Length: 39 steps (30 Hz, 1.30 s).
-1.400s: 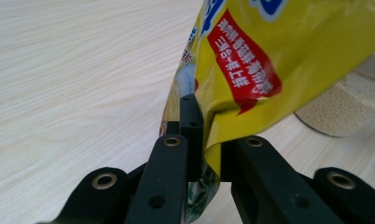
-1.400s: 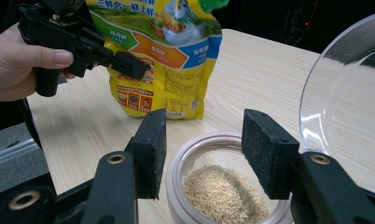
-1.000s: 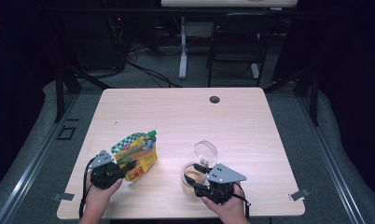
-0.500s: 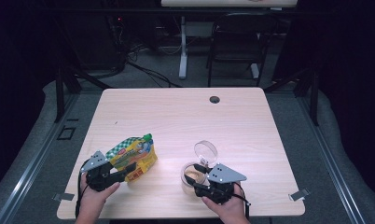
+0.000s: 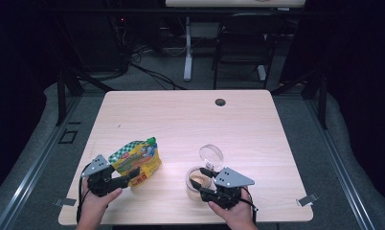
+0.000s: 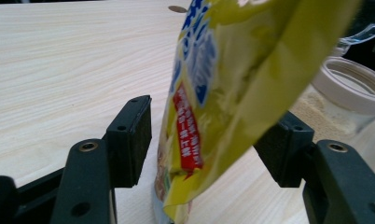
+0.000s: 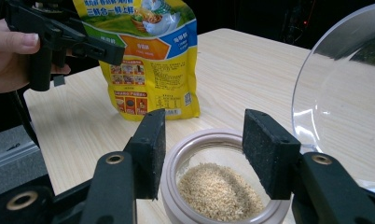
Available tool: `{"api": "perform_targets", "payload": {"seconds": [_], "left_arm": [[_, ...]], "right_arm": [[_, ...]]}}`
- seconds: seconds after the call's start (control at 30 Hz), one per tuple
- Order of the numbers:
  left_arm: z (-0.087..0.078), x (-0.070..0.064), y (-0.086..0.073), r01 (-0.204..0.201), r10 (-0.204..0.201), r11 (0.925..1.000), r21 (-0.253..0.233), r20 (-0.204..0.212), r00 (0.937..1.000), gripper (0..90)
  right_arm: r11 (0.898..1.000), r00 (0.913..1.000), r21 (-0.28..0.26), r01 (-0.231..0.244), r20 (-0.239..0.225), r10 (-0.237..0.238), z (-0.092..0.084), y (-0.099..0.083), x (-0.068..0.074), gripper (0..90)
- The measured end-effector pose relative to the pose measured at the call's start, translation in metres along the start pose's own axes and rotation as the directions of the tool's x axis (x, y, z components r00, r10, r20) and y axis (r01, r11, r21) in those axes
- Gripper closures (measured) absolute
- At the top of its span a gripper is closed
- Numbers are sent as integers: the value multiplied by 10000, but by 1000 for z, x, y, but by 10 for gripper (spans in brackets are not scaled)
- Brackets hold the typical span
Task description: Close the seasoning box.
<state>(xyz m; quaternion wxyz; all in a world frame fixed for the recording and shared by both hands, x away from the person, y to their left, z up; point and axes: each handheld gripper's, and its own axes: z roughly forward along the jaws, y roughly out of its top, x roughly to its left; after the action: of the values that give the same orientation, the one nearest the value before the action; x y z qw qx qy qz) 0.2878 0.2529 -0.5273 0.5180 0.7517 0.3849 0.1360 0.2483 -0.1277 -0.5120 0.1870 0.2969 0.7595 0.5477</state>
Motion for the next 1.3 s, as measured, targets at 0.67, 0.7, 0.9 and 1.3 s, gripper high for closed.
{"api": "perform_targets", "payload": {"seconds": [0.67,0.7,0.9,1.3], "left_arm": [[-8,2,5,129,-131,9999,-83,-219,9997,395],[-8,2,4,151,-154,9998,-129,-230,9996,395],[-6,0,4,54,-55,10000,-40,-155,9999,395],[-5,0,5,130,-130,9999,-33,-111,9999,395]], "right_arm": [[9975,9976,-260,-663,193,668,-31,15,-19,634],[9979,9978,-202,-613,254,618,-33,16,-21,654],[9977,9959,-89,-672,601,676,-41,18,-28,799],[9971,9932,21,-759,886,754,-51,20,-38,900]]}}
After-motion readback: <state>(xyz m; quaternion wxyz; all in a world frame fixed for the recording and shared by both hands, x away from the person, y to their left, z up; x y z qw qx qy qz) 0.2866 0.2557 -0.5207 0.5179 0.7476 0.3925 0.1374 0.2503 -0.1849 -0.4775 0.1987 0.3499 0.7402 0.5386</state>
